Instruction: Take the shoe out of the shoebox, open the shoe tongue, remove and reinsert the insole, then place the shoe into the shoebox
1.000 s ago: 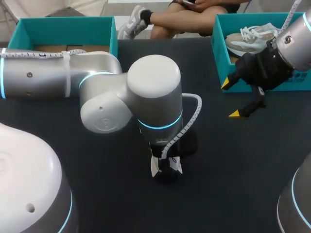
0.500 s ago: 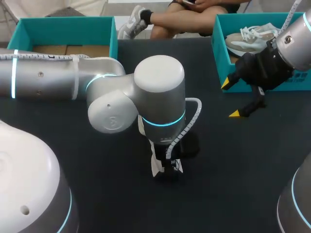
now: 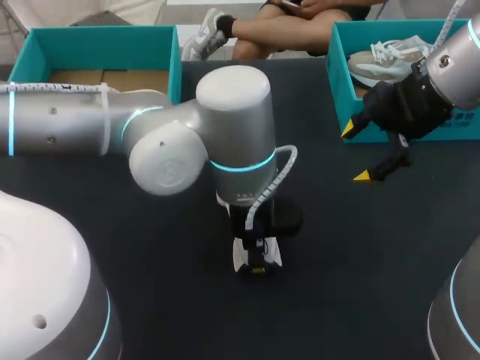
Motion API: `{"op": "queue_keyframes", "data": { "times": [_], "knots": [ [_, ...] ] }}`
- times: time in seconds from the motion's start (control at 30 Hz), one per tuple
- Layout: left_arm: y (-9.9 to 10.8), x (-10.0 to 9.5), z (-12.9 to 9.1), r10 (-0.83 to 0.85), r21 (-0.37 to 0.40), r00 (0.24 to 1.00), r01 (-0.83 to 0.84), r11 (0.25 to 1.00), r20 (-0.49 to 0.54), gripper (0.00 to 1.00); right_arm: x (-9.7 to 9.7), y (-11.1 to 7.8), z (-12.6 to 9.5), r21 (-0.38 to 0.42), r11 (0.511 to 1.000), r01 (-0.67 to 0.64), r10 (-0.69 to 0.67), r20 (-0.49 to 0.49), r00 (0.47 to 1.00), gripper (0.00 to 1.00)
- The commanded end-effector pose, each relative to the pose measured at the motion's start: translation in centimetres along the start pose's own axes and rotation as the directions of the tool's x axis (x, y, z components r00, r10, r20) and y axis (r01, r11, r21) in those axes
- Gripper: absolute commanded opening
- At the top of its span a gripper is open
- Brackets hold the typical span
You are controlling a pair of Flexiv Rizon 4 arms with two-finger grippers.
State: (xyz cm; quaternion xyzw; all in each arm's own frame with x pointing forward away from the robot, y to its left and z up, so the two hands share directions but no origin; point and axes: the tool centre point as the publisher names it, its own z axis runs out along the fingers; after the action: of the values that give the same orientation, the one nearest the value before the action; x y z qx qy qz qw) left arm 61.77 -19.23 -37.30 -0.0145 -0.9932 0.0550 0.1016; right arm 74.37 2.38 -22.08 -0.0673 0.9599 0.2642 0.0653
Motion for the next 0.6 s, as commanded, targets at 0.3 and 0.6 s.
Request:
{"op": "queue_keyframes", "data": {
  "times": [0.3, 0.6],
  "knots": [
    [4.0, 1.3, -13.6, 0.141, -0.027, 0.99, -0.142, 0.989, -0.024, 0.0, 0.0, 0.0, 0.1, 0.003, 1.0, -0.001, 0.001, 0.002, 1.0, 1.0],
    [4.2, 1.6, -15.3, 0.158, -0.019, 0.987, -0.158, 0.987, 0.002, 0.0, 0.0, 0.0, 0.1, 0.003, 1.0, -0.001, 0.001, 0.002, 1.0, 1.0]
  ]
}}
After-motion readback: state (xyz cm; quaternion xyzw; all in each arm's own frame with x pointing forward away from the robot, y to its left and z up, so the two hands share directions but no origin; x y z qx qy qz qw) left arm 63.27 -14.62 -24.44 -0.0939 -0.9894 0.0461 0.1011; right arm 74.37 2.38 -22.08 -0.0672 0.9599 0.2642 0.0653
